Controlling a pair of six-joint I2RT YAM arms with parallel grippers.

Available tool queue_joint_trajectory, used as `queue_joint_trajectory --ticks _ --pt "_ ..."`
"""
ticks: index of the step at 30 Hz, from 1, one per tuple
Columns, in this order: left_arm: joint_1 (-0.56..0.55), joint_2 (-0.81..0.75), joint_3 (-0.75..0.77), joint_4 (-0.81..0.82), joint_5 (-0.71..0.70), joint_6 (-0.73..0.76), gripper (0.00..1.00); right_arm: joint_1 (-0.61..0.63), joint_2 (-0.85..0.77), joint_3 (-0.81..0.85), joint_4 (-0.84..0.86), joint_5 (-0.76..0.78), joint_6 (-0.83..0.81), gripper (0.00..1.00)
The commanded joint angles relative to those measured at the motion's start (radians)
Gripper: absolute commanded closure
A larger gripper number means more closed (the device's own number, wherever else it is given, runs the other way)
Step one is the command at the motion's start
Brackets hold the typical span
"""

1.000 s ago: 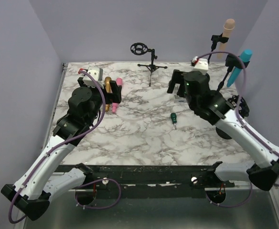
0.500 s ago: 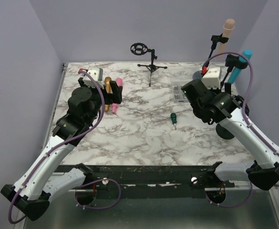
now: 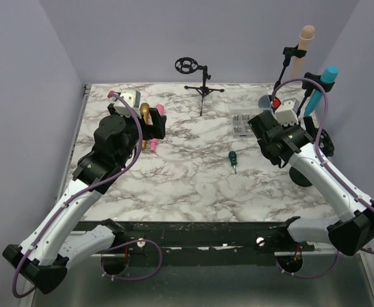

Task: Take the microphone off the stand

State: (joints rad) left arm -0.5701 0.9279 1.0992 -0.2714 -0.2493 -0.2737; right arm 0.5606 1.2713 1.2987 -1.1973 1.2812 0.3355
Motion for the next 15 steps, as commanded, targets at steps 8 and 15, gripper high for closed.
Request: queue_joint_trajectory --ticks 8,15 --pt "-0.007 0.006 0.025 0.002 0.034 -0.015 0.01 -0.064 0.03 -0.088 0.133 -0.028 -0.103 0.39" --pt "-0.019 0.003 0.025 0.004 0.018 -0.005 0.01 -0.067 0.069 -0.086 0.126 -0.004 -0.104 0.59"
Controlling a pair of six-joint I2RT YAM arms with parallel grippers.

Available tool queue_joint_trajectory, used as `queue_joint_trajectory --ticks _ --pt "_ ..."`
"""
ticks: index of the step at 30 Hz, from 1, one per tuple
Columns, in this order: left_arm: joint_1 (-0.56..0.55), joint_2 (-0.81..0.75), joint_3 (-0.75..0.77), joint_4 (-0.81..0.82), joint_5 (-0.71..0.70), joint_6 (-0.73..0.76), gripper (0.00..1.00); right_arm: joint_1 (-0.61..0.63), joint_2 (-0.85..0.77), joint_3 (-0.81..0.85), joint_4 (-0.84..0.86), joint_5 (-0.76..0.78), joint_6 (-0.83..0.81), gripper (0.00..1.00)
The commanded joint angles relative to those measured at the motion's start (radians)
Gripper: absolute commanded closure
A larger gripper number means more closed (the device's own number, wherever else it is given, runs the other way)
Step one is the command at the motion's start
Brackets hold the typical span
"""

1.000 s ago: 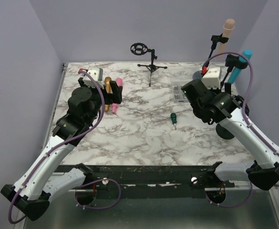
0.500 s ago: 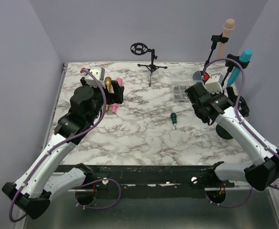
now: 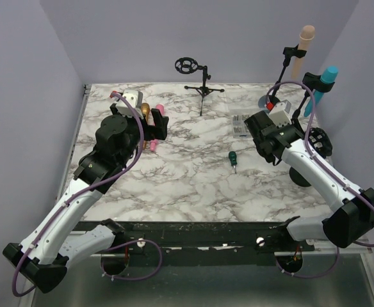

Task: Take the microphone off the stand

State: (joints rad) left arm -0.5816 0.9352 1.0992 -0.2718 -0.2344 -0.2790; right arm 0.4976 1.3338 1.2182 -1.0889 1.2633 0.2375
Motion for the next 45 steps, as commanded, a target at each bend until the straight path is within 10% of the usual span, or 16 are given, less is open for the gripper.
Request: queue_joint_trajectory --ticks 1,8,23,35,45 --pt "-0.008 -0.004 0.025 0.004 0.004 0.0 0.02 -0.004 0.005 -0.005 0.019 0.012 -0.009 0.61" --pt "-0.009 -0.002 0.026 0.003 0.008 -0.002 0.02 -0.004 -0.039 0.018 0.045 0.016 -0.059 0.99" --pt "-0.01 0.01 0.027 0.001 -0.008 0.007 0.01 0.079 -0.008 0.241 -0.096 -0.046 0.03 0.99" --pt "-0.01 0.019 0.027 0.0 -0.006 0.007 0.01 0.126 -0.069 0.377 0.237 -0.586 -0.213 0.99" --pt "-0.009 0.007 0.027 0.003 -0.042 0.024 0.02 0.475 0.135 0.517 0.4 -0.41 -0.451 0.99"
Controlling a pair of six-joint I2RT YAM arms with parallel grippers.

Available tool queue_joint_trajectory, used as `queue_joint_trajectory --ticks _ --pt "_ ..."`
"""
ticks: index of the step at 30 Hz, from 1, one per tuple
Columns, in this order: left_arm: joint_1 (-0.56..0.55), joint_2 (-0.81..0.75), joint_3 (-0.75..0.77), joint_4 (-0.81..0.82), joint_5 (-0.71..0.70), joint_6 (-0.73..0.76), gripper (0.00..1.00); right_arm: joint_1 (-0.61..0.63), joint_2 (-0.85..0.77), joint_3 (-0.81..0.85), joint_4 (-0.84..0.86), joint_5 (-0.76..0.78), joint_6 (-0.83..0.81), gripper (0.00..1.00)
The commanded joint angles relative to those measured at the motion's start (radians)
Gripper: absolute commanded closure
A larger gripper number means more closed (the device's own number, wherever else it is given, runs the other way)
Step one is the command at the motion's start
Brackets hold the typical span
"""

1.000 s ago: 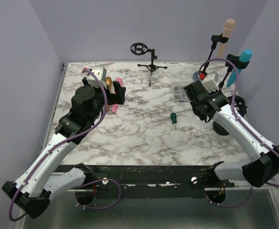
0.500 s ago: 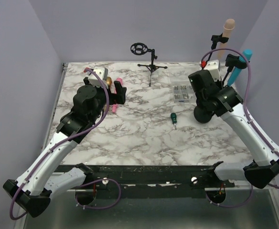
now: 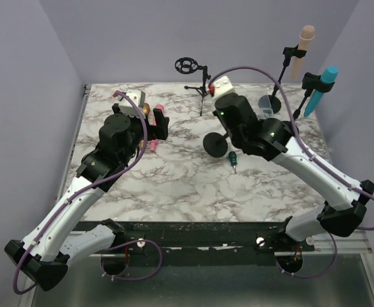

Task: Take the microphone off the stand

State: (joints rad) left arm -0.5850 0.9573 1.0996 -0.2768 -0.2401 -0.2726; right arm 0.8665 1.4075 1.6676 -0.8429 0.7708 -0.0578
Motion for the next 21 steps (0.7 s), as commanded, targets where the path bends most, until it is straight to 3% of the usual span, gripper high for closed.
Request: queue_joint_trajectory --ticks 1,8,17,21 --pt "-0.005 -0.015 0.026 0.008 -0.039 0.02 0.01 0.134 0.077 0.063 0.184 0.088 -0.202 0.99" --pt "-0.006 -0.045 0.002 0.028 -0.113 0.024 0.02 0.255 0.159 -0.09 0.441 0.129 -0.472 0.99" --pt "-0.002 -0.065 -0.018 0.036 -0.207 0.001 0.01 0.308 0.205 -0.163 0.467 0.079 -0.425 0.99" --pt "0.001 -0.069 -0.023 0.039 -0.237 -0.008 0.02 0.317 0.214 -0.198 0.469 0.064 -0.383 0.83"
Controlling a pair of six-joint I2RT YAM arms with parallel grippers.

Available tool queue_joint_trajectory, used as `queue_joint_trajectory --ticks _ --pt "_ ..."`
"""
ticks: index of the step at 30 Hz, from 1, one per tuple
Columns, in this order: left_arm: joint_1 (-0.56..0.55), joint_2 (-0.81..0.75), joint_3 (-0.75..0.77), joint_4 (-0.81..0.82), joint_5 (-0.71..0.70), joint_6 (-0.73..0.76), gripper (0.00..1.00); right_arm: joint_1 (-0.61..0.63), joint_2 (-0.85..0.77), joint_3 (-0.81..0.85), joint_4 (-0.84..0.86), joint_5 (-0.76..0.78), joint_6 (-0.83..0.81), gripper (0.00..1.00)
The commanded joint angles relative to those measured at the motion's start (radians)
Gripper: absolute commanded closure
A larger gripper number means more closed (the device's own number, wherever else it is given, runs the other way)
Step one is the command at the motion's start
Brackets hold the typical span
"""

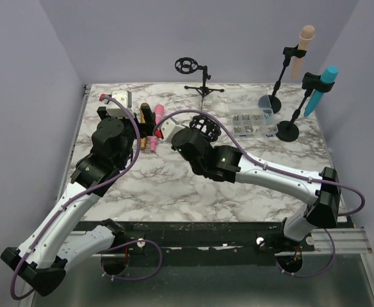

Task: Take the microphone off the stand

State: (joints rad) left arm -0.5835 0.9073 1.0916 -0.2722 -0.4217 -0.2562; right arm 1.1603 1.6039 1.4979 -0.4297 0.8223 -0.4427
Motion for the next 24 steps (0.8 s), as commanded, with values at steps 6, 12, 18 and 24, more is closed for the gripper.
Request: queue_joint_trajectory --ticks 6,12,18,24 --pt "0.022 -0.034 -0.021 0.034 -0.078 -0.035 0.01 0.024 -0.012 -0.039 0.069 -0.035 0.062 0.52" --pt "0.045 -0.051 -0.026 0.037 -0.08 -0.037 0.01 0.026 -0.04 0.012 0.063 -0.097 0.131 0.28" --pt "0.047 -0.07 -0.066 0.096 -0.06 -0.005 0.01 0.025 -0.149 0.036 0.067 -0.18 0.255 0.11" --pt "0.047 -0.058 -0.079 0.122 -0.006 0.03 0.02 0.025 -0.283 -0.011 0.122 -0.154 0.363 0.0"
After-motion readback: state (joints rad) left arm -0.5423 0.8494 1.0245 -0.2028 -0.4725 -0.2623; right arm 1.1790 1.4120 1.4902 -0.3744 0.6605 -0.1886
